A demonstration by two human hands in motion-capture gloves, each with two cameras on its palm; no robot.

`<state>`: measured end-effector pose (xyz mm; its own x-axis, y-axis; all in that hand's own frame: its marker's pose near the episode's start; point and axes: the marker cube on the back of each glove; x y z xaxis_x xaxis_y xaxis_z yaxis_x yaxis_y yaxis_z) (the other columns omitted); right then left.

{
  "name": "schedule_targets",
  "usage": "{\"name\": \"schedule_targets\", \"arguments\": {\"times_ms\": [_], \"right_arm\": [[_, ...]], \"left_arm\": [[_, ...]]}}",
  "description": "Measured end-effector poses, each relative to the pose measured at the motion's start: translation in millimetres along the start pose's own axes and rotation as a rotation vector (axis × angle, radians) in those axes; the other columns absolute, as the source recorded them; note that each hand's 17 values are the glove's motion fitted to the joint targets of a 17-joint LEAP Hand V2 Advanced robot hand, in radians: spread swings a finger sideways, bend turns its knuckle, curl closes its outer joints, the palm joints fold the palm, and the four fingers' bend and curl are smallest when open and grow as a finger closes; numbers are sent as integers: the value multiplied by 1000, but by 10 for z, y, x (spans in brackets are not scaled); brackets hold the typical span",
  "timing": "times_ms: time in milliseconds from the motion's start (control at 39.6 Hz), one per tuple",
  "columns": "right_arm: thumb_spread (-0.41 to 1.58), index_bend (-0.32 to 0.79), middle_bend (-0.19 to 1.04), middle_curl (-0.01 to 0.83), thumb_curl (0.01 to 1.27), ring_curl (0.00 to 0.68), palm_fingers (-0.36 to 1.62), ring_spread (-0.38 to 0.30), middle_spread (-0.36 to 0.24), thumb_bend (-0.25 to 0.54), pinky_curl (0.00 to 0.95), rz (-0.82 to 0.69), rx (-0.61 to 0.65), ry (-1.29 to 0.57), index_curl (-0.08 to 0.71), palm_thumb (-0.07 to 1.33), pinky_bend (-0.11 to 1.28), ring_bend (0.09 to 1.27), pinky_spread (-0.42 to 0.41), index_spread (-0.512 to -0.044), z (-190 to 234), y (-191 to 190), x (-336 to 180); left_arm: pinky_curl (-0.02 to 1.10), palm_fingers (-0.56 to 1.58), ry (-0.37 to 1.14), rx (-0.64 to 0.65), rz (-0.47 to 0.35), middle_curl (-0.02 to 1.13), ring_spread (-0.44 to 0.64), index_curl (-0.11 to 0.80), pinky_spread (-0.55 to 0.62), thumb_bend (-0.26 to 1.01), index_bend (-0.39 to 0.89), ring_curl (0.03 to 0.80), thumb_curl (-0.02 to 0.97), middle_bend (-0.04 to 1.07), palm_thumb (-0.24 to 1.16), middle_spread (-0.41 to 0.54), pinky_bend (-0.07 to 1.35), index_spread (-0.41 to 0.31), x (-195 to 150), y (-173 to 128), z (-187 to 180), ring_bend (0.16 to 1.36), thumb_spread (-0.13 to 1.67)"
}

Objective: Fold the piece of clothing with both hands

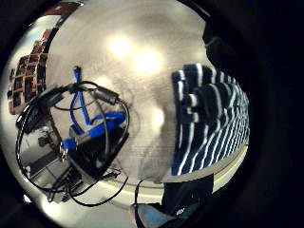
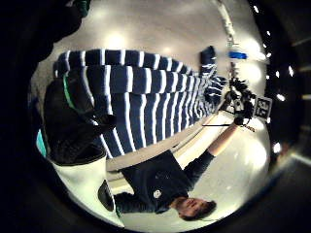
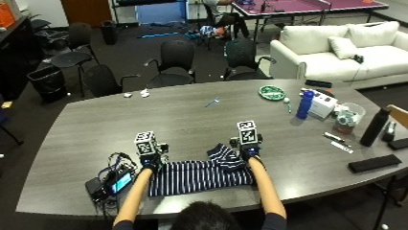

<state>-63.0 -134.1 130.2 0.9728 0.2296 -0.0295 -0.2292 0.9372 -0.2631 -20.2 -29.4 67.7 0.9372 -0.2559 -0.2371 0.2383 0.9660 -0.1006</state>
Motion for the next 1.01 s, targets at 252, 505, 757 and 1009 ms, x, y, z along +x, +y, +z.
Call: {"name": "schedule_targets", "arguments": {"times_ms": [252,505,757,1009], "right_arm": [[1067,35,175,453,553,450,771,-140,-98,-64,401,173,-286,-8,290,639,544,441,-120,-231,428,425,667],[1190,14,185,424,462,441,646,-50,-24,-39,417,196,-342,-158,185,453,700,516,21,-236,1034,198,595],[1214,10,371,472,456,440,766,-124,-80,45,396,158,-296,-111,89,613,722,625,-26,-215,1100,68,326],[1146,160,416,503,485,439,1089,-216,-166,102,351,128,-191,-41,161,850,586,630,-189,-237,1029,66,389]], "left_arm": [[424,673,46,77,112,469,-64,448,-33,-36,181,417,498,141,567,-72,198,-137,222,133,316,371,1354],[410,404,-93,58,40,374,138,486,172,-18,278,410,421,80,391,64,201,-113,235,238,1015,373,1412],[383,250,-159,125,22,309,291,447,326,-27,178,383,325,134,178,130,201,-82,196,51,1120,428,1398],[376,264,-171,94,38,298,317,425,354,-17,165,368,290,154,128,145,224,-74,321,-55,1035,454,1380]]}}
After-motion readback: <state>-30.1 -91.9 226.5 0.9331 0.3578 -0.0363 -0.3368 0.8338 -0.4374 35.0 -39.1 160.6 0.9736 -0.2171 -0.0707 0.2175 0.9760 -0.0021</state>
